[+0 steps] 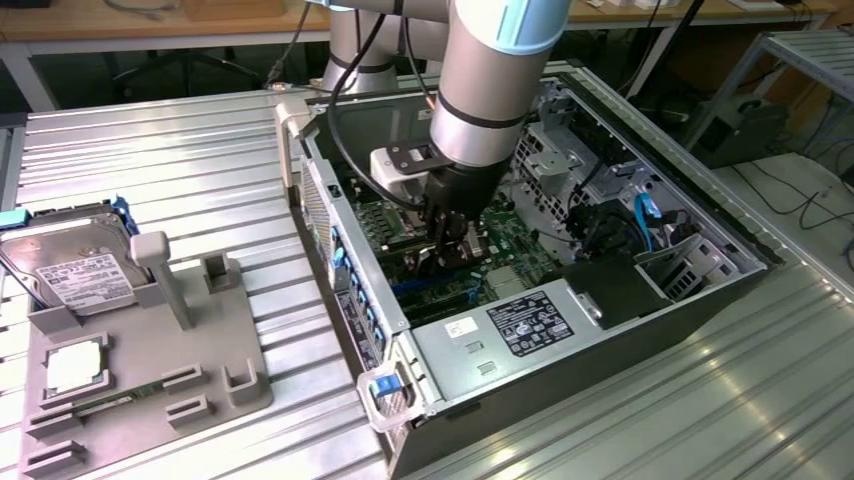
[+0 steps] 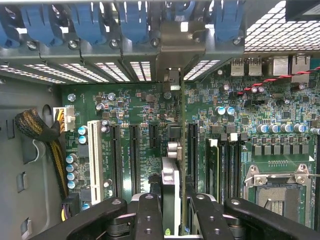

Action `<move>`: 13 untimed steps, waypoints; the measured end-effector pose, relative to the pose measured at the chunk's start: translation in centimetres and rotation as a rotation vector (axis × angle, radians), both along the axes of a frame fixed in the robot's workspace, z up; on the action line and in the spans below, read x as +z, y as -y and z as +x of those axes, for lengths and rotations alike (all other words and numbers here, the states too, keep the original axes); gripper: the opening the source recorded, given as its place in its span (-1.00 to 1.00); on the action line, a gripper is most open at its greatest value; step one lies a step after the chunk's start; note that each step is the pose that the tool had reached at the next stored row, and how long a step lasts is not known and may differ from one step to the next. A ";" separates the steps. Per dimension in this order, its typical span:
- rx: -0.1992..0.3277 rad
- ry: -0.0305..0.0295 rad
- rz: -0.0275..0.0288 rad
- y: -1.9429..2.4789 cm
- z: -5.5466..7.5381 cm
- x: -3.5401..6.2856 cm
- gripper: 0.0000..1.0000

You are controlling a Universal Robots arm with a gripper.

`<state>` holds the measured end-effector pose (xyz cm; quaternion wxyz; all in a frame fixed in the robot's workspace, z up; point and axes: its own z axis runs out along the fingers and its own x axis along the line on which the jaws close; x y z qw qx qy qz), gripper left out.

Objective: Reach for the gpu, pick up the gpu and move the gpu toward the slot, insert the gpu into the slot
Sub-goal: 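Insert the gpu into the slot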

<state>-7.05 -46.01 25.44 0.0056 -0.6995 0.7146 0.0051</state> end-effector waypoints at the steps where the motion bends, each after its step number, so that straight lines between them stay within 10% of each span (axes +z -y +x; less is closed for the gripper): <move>1: 0.000 0.0000 0.0000 0.00 0.0 0.00 -0.45; 13: 0.000 0.0000 0.0000 -0.41 0.0 0.00 -0.45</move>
